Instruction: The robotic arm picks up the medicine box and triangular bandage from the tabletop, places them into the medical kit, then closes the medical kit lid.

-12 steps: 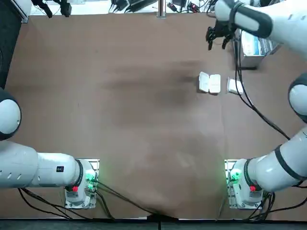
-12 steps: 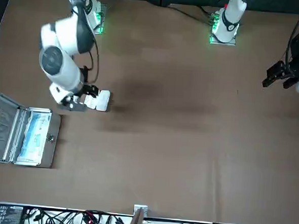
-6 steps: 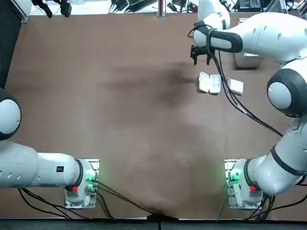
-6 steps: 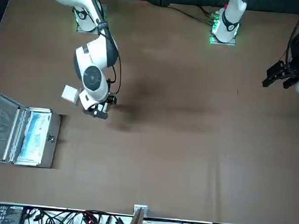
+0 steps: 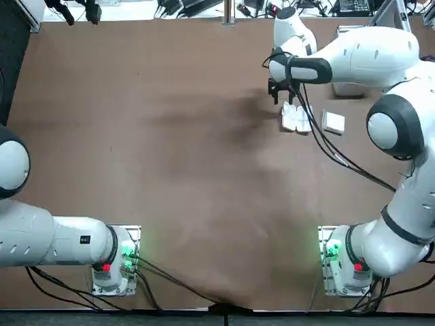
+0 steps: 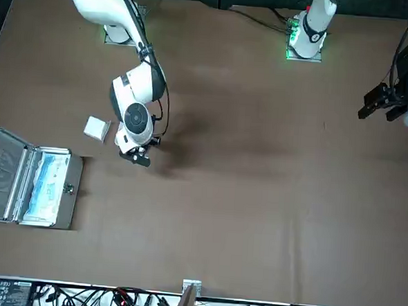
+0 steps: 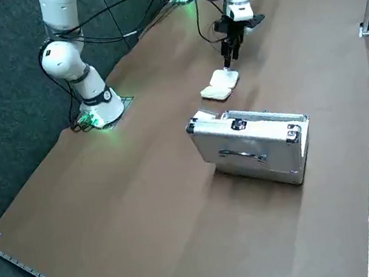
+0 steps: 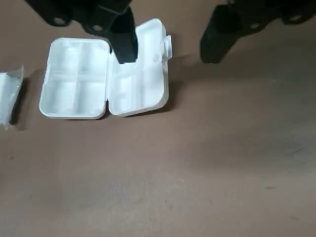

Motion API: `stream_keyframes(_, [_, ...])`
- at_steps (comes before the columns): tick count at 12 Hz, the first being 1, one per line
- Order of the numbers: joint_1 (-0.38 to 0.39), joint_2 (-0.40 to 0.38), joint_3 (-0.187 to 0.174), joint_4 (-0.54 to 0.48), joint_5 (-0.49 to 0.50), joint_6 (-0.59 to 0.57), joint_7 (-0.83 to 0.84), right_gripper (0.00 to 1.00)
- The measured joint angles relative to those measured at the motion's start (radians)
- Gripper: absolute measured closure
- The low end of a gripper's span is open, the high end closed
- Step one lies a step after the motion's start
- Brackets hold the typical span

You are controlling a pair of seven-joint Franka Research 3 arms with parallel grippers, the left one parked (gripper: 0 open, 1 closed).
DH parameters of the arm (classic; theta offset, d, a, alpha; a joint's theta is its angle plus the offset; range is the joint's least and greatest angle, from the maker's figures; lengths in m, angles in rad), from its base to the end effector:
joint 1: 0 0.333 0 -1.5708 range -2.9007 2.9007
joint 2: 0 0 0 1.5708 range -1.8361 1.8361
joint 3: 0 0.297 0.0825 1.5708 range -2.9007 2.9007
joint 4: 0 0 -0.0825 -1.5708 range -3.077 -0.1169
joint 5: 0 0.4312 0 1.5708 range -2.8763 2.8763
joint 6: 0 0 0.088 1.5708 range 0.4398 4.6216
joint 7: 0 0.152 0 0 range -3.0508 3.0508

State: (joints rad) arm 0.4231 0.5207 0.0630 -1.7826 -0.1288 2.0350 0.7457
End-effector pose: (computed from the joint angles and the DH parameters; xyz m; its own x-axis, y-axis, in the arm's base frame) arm 0.5717 0.2884 0.1535 0.9672 -0.2044 -0.1510 -0.1673 -0.9594 0.2272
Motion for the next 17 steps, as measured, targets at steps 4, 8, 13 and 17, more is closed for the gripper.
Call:
stream_keyframes(4, [0.0,0.018,-0.002,-0.025,0.0,0.029,0.017,0.28])
stream_keyframes(8, [0.0,0.021,-0.002,-0.044,0.0,0.031,0.023,0.58])
stream_keyframes(13, [0.0,0.006,-0.003,-0.035,0.0,0.021,0.033,0.94])
stream_keyframes(17, [-0.01,-0.071,-0.019,0.03,-0.007,-0.112,0.022,0.98])
